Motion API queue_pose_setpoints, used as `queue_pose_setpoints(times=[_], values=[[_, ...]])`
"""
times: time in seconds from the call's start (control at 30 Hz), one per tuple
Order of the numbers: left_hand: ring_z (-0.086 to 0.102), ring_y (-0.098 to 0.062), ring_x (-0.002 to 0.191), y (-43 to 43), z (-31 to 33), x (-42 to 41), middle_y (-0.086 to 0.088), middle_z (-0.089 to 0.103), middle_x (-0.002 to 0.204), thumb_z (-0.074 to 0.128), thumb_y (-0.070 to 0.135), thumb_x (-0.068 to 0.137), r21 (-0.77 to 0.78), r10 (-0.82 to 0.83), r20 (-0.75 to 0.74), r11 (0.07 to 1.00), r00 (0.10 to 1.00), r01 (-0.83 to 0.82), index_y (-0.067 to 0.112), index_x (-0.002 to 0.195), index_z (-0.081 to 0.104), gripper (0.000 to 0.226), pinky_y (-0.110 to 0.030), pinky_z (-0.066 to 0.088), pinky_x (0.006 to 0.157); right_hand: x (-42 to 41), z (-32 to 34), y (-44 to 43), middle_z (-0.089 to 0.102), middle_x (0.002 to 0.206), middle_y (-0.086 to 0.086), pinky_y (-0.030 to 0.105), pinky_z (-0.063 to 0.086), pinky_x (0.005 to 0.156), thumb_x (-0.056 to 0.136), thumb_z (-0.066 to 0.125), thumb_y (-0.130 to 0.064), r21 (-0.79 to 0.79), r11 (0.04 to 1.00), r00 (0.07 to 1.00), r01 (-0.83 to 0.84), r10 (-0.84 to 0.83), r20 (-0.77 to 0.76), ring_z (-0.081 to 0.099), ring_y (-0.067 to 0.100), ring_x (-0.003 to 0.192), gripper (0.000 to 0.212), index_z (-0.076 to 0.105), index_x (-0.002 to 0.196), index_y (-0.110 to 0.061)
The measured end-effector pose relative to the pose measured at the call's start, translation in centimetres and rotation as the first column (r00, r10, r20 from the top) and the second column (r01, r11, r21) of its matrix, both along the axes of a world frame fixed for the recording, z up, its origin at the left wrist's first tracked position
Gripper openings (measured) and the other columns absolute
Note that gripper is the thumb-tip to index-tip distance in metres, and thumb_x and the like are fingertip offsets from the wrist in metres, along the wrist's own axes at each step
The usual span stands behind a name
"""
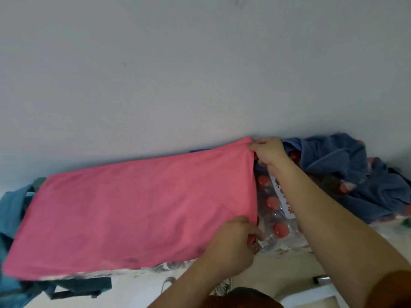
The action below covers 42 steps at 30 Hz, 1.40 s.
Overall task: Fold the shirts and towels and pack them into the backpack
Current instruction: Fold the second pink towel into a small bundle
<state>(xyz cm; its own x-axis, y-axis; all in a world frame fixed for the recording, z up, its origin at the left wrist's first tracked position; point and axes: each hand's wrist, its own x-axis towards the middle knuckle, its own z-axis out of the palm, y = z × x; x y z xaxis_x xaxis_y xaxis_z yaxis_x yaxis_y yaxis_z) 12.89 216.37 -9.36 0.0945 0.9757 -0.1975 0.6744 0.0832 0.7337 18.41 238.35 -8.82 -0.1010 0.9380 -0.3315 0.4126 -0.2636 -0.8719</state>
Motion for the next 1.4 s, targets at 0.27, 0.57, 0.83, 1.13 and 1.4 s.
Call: queue_pose_setpoints(times=[0.27,0.57,0.83,1.13,1.4], values=[[0.058,0.002,0.099,-1.8,1.5,-3.4,0.013,0.062,0.114,0.062,-0.009,0.070,-0.041,0.034,0.199,0.999,0.979,-0.026,0.028,0.119,0.065,0.062,-0.021,0.049,0.087,-1.0,2.6,-0.8,0.053,0.055,0.001,0.014,0.027,0.035,0.087,0.061,-0.003,-0.255,0.966,0.950,-0.037,-0.046,-0.310,0.044,0.006,0.040,0.018,0.059,0.071,-0.011],[0.055,0.017,0.103,-7.9,4.2,-9.7,0.033,0.061,0.110,0.043,-0.020,0.076,-0.118,0.374,0.331,0.927,0.867,-0.355,0.041,0.106,0.068,0.072,-0.005,0.043,0.083,-6.4,7.6,-4.9,0.068,0.071,0.005,0.019,0.036,0.044,0.090,0.046,0.000,0.006,0.913,0.882,-0.408,0.396,-0.255,0.064,0.010,0.053,0.023,0.066,0.089,-0.012],[0.057,0.012,0.103,-14.4,6.7,-16.1,0.042,0.056,0.111,0.038,-0.020,0.072,-0.110,0.563,0.339,0.820,0.754,-0.562,0.038,0.113,0.065,0.077,-0.010,0.047,0.080,-18.0,10.7,-8.6,0.069,0.087,0.000,0.025,0.044,0.080,0.084,0.064,-0.013,0.481,0.529,0.715,-0.699,0.516,0.473,0.063,0.016,0.084,0.011,0.072,0.091,-0.016],[0.049,0.020,0.110,-21.6,4.8,-24.0,0.047,0.050,0.113,0.036,-0.003,0.055,-0.003,0.785,0.206,0.598,0.585,-0.801,0.052,0.101,0.061,0.077,-0.006,0.038,0.094,-30.6,7.6,-15.7,0.063,0.098,0.016,0.039,0.045,0.077,0.090,0.057,-0.016,0.547,0.316,0.630,-0.775,0.452,0.632,0.058,0.035,0.093,0.014,0.067,0.098,-0.011],[0.043,0.028,0.103,-25.5,2.1,-28.3,0.049,0.051,0.103,0.041,-0.015,0.056,0.026,0.906,0.092,0.413,0.413,-0.911,0.050,0.107,0.059,0.085,0.002,0.034,0.085,-38.9,3.9,-20.3,0.056,0.100,0.013,0.042,0.049,0.081,0.090,0.053,-0.014,0.483,0.246,0.528,-0.840,0.571,0.628,0.055,0.031,0.094,0.015,0.066,0.097,-0.012]])
